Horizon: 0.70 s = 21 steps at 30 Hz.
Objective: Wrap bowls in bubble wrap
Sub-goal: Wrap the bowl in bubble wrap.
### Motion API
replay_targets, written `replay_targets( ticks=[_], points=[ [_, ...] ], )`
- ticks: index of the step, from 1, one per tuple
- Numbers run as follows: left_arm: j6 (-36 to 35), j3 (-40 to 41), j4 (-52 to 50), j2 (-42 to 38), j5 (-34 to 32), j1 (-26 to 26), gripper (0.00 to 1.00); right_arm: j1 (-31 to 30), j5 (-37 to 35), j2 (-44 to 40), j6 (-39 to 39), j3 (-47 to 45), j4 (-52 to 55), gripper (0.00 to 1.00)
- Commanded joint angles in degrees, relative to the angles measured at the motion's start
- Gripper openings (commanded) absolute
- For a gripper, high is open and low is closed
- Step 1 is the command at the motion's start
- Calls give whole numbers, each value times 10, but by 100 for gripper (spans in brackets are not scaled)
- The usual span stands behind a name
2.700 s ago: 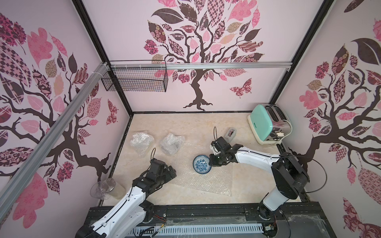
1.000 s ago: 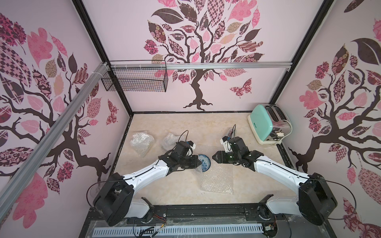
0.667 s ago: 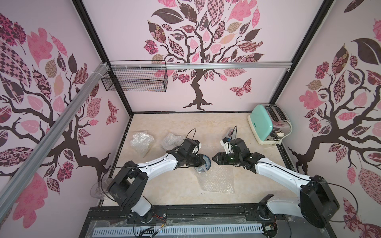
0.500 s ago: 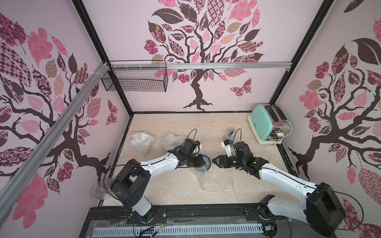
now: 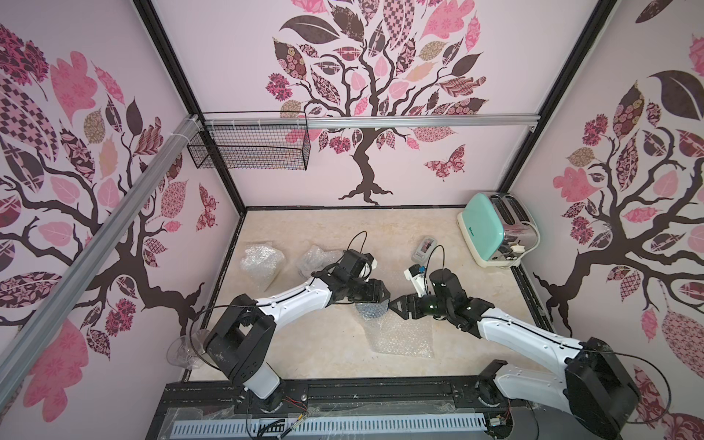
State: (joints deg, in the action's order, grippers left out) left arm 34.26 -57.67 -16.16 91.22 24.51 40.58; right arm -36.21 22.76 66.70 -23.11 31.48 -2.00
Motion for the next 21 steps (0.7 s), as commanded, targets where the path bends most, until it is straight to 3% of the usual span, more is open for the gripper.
replay_targets(
  ticks=[1,10,15,17,21],
  points=[
    [-9,-11,-4,-1,-2,-5,62,-17,-58,24,25,21,0,79],
    [-13,-17,-19,-20,-9,-8,63,-17,-97,151,1,81,-18,79],
    [-1,-4,-81,-97,-100,-11,65,-16,-121,214,2,112,-9,76],
    [27,30,-111,-141,-151,-24,68,-17,-132,230,7,121,1,73],
    [84,139,-94,-215,-129,-81,73,-16,-136,241,16,122,3,70]
  ],
)
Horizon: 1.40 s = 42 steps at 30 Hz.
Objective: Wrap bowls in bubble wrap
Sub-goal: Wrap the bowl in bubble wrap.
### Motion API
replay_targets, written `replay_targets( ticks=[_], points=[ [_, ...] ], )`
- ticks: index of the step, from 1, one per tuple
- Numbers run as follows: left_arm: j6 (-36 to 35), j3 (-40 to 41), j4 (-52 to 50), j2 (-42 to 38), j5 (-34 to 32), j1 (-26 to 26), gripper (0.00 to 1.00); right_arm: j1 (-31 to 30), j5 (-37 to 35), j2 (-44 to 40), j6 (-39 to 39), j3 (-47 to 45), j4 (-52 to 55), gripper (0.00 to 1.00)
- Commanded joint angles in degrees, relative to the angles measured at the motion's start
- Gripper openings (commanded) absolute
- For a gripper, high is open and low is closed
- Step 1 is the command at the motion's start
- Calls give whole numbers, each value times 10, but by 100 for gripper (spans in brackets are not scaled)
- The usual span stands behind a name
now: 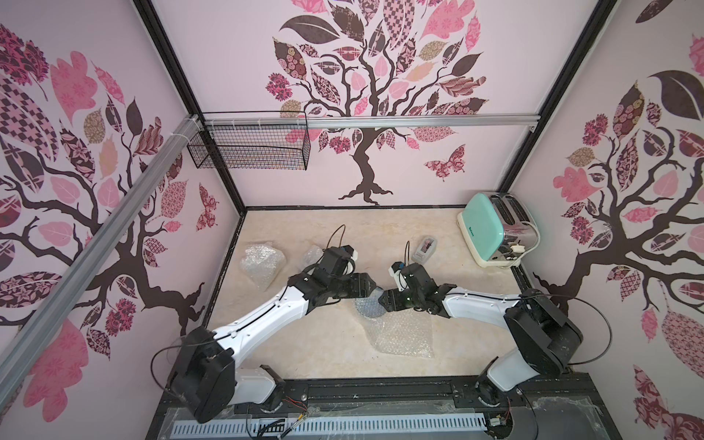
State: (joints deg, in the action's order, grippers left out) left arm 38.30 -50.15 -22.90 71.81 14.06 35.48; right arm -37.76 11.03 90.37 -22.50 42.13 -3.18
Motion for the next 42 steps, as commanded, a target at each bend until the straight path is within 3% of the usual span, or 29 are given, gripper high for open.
replay_targets(
  ticks=[1,3,7,15,27,30,32,37,42],
  points=[
    [52,90,-17,-40,-22,-46,75,-1,-19,5,11,15,13,70],
    [67,127,2,-56,-6,-90,80,-1,-17,7,11,12,10,68],
    [94,159,85,-51,96,-177,83,0,-3,9,11,9,4,65],
    [119,112,141,42,126,-173,85,-1,11,5,10,6,3,63],
    [147,85,192,174,54,-130,81,-1,25,4,11,7,9,61],
    [155,79,216,202,49,-128,75,-1,27,7,12,8,10,59],
    [144,69,227,213,42,-124,64,-1,28,12,12,9,13,58],
    [129,50,229,226,7,-111,55,-1,34,22,11,13,21,52],
    [109,43,260,236,17,-102,25,-1,34,23,12,11,21,49]
  ],
)
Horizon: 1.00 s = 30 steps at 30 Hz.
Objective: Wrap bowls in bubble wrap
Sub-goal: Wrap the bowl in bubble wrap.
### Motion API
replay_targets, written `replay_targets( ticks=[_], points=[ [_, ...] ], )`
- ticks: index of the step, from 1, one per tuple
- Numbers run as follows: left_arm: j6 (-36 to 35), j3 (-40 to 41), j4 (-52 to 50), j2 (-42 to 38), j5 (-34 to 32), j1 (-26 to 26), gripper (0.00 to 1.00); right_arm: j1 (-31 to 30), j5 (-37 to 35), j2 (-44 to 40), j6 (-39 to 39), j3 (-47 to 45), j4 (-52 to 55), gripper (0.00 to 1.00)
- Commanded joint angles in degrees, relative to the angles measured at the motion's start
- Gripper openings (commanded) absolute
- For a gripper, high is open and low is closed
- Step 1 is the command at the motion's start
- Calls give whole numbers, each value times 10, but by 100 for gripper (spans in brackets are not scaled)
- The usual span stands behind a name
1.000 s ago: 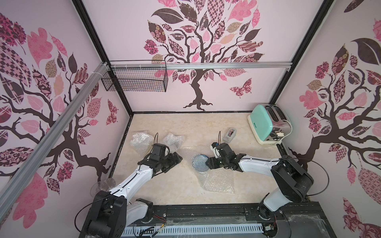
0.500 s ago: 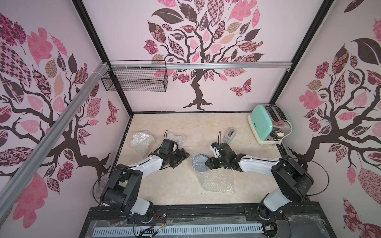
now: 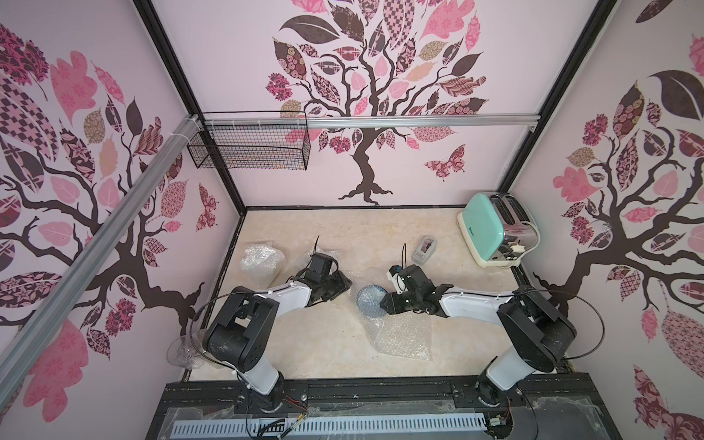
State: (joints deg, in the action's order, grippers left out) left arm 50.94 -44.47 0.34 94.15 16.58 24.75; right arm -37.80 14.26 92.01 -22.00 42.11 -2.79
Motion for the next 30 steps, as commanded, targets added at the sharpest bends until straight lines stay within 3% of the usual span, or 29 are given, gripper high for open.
replay_targets(
  ticks=[1,4,8,12,15,19,22,30],
  points=[
    [-21,-15,32,11,-4,7,19,-1,2,6,7,11,19,48],
    [-38,-13,32,-6,-3,9,7,0,1,6,8,11,19,47],
    [-84,-13,14,-46,-13,10,7,-1,2,5,9,12,20,45],
    [-133,-6,-4,-90,-21,10,21,-1,1,5,11,17,24,43],
    [-146,-7,-28,-110,-37,8,49,0,1,7,11,20,27,43],
    [-122,-4,-31,-110,-1,-29,66,-1,1,9,12,20,27,42],
    [-98,-7,-28,-85,60,-58,70,0,2,8,12,19,27,42],
    [-83,-26,-9,-59,72,-47,75,0,4,8,12,20,29,41]
  ],
)
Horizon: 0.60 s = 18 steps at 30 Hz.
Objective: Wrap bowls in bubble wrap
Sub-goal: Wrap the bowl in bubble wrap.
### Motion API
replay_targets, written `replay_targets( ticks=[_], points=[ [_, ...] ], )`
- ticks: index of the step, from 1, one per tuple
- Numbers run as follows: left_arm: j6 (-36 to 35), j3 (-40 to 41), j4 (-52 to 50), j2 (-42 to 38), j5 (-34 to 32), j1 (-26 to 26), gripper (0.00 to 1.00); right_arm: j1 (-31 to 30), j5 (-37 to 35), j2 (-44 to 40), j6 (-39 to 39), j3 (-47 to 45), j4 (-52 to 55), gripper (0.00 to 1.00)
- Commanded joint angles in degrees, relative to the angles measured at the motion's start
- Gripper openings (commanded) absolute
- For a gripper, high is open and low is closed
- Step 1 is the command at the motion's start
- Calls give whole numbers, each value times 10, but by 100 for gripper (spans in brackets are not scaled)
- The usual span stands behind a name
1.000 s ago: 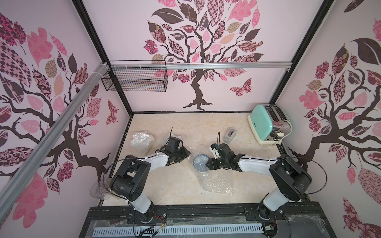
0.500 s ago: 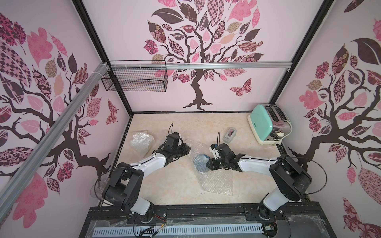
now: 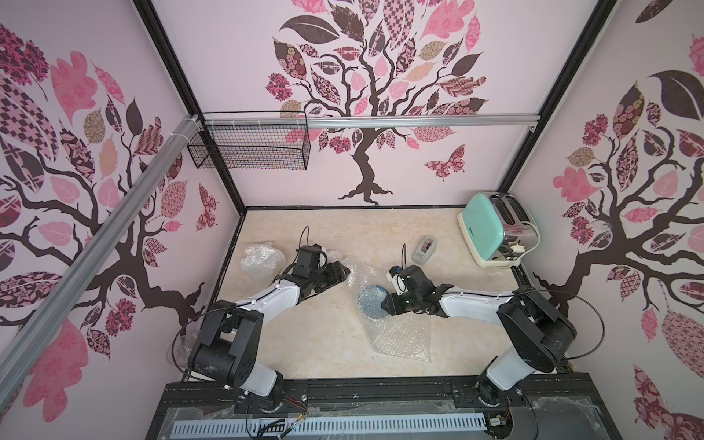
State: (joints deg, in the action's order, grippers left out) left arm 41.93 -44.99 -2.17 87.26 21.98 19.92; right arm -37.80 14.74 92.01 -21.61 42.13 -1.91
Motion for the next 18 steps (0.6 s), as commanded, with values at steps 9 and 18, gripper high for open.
replay_targets(
  ticks=[9,18],
  points=[
    [-3,-94,36,103,31,2,56,-1,5,9,8,22,22,41],
    [-37,-104,82,79,49,-2,17,0,8,12,8,28,29,39]
  ],
)
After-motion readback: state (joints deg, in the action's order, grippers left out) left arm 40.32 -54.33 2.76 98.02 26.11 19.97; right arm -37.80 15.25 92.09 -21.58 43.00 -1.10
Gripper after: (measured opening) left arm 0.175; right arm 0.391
